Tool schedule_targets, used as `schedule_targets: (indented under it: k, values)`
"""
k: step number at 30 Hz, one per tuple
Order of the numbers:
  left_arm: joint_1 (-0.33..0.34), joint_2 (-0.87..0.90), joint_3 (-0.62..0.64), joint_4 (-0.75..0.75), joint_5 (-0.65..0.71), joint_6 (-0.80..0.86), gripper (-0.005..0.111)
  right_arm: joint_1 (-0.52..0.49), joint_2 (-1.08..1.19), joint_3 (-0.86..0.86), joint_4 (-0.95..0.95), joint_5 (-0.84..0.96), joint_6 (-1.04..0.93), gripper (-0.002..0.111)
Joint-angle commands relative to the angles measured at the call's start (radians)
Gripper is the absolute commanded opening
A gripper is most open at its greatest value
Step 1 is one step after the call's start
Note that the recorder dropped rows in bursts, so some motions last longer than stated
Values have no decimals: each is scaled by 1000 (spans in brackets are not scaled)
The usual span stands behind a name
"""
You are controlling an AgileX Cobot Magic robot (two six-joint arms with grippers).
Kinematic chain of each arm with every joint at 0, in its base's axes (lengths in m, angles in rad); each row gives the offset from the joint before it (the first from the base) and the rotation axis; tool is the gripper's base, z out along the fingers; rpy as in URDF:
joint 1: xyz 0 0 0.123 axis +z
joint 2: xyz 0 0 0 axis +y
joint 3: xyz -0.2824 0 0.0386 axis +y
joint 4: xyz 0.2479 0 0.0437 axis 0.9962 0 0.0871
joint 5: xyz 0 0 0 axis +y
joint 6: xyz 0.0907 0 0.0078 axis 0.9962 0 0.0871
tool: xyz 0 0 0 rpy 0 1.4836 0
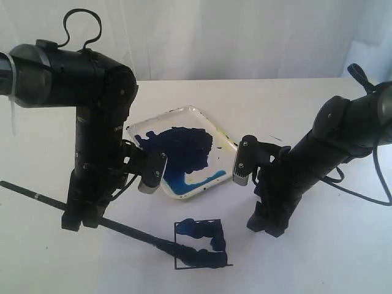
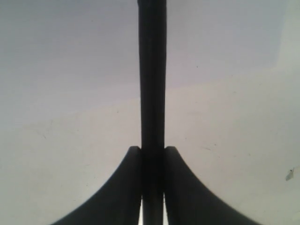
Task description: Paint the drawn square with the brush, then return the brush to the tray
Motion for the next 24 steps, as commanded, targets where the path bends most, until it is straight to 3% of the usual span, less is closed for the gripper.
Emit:
schedule_targets:
  k: [1,12,24]
  values:
    - [-7,-11,14,-18,95,-10,0,1,9,4,-18,-22,0,69]
    - [-57,-56,56,40,95,23,0,1,9,4,-18,-23,17,69]
    - [-59,-58,56,101,95,-11,0,1,9,4,-18,-25,19,69]
